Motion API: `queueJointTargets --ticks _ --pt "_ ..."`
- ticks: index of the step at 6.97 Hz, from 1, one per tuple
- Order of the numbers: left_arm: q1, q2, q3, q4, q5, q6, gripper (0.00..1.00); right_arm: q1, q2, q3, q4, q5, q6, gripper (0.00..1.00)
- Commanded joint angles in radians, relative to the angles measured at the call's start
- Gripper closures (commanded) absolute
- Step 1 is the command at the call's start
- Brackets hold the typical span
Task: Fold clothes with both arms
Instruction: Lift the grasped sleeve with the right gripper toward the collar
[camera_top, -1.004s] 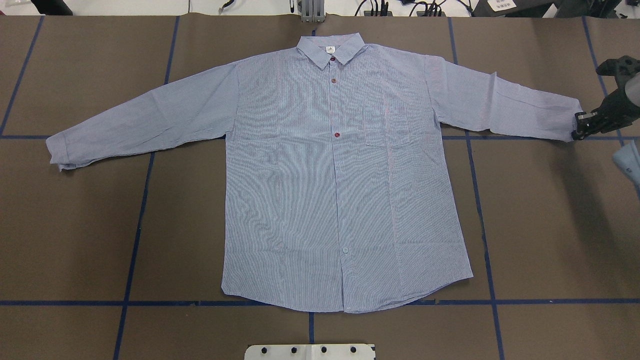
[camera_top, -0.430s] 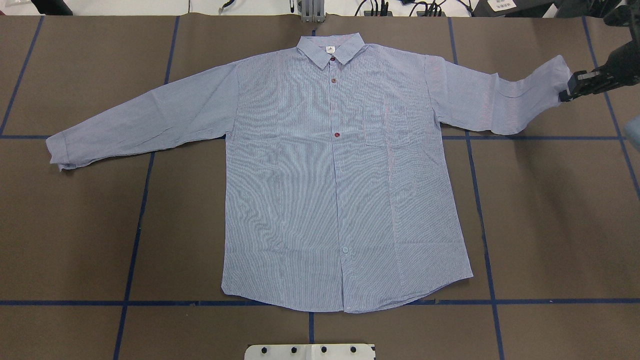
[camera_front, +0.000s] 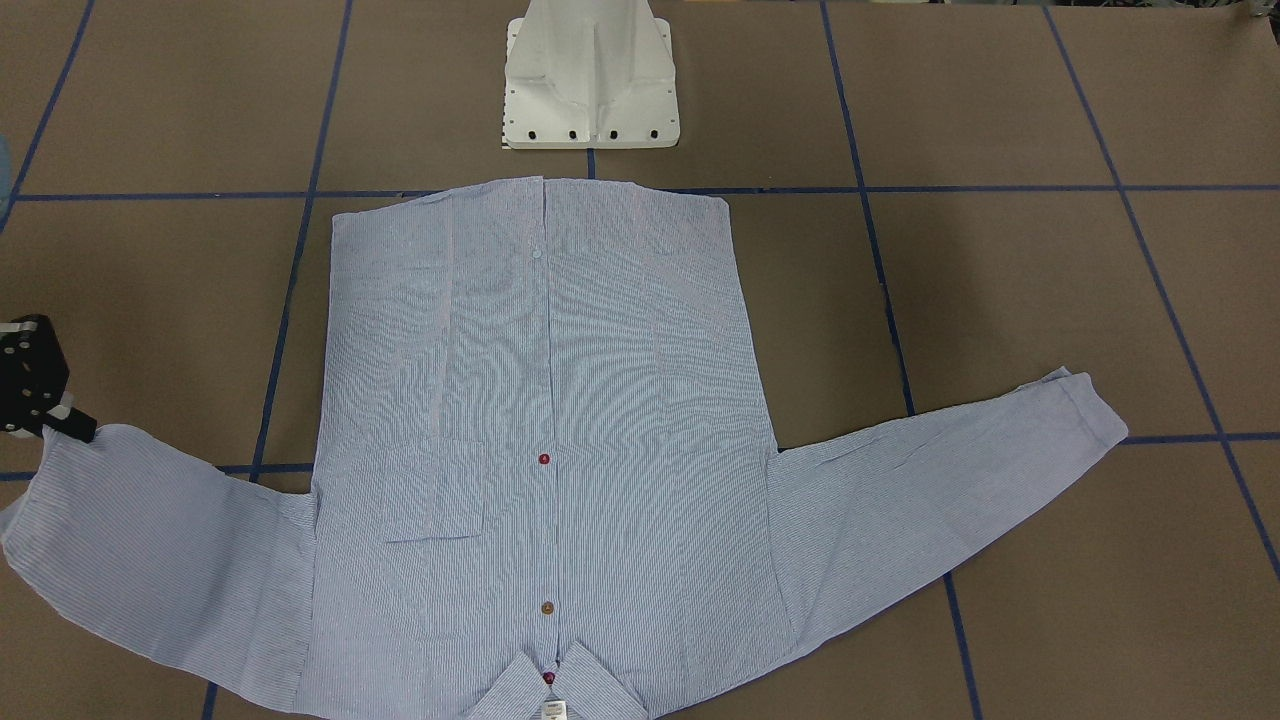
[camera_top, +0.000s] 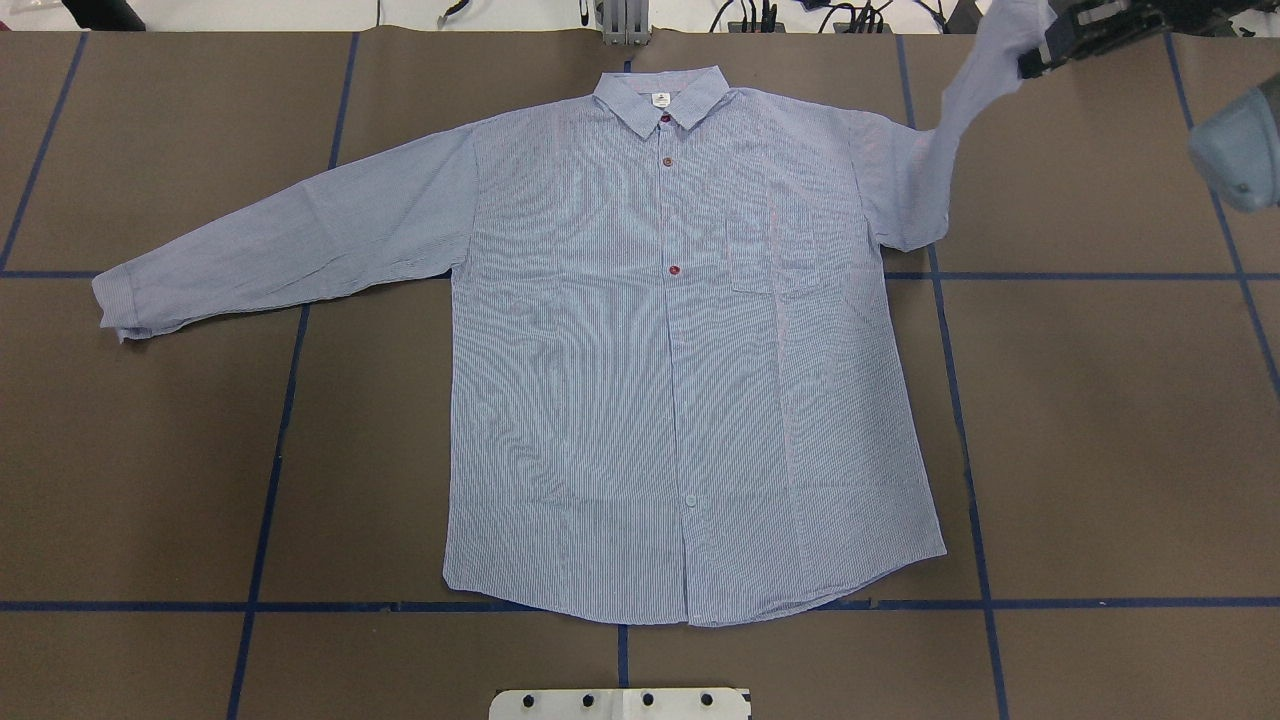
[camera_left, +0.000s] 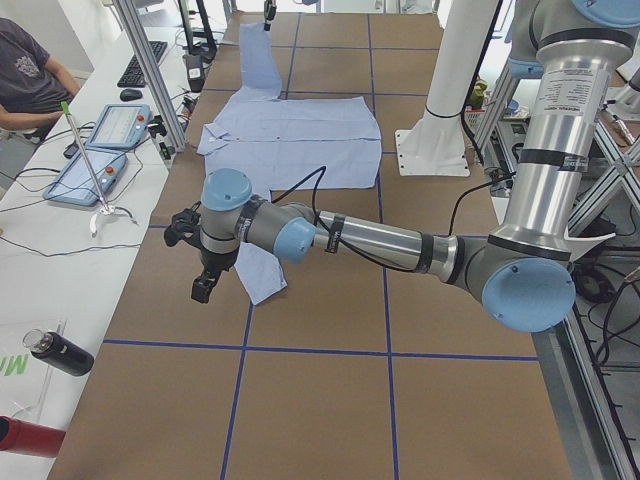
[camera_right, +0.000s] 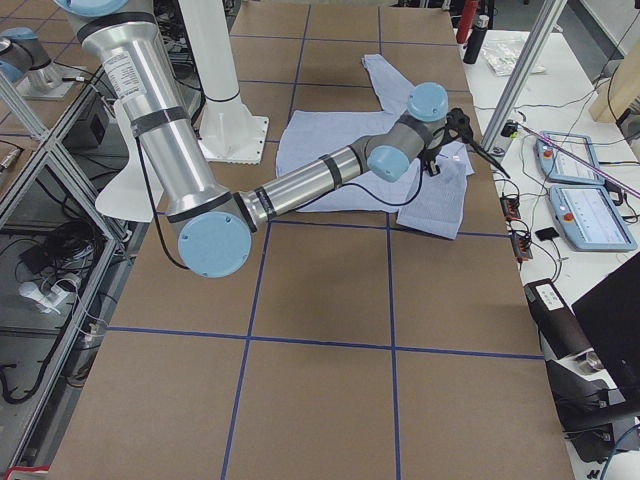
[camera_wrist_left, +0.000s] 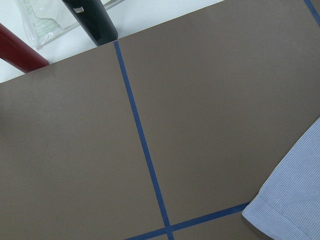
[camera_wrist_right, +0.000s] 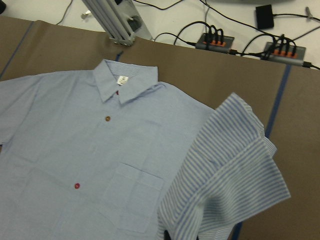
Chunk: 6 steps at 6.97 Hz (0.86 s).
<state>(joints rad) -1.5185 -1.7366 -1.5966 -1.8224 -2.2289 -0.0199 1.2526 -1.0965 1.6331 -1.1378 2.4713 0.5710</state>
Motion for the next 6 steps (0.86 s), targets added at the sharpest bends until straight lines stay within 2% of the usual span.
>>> queueJointTargets --ticks 1,4,6 --pt "0.000 0.000 0.006 0.000 0.020 0.000 0.00 -0.068 0.157 -0.013 -0.066 -0.023 0.067 1.00" --pt "0.000 0.009 0.007 0.000 0.020 0.000 0.00 -0.182 0.254 -0.097 -0.057 -0.171 0.073 1.00" --pt "0.000 0.011 0.007 0.000 0.020 0.000 0.00 -0.237 0.311 -0.175 -0.053 -0.216 0.073 1.00"
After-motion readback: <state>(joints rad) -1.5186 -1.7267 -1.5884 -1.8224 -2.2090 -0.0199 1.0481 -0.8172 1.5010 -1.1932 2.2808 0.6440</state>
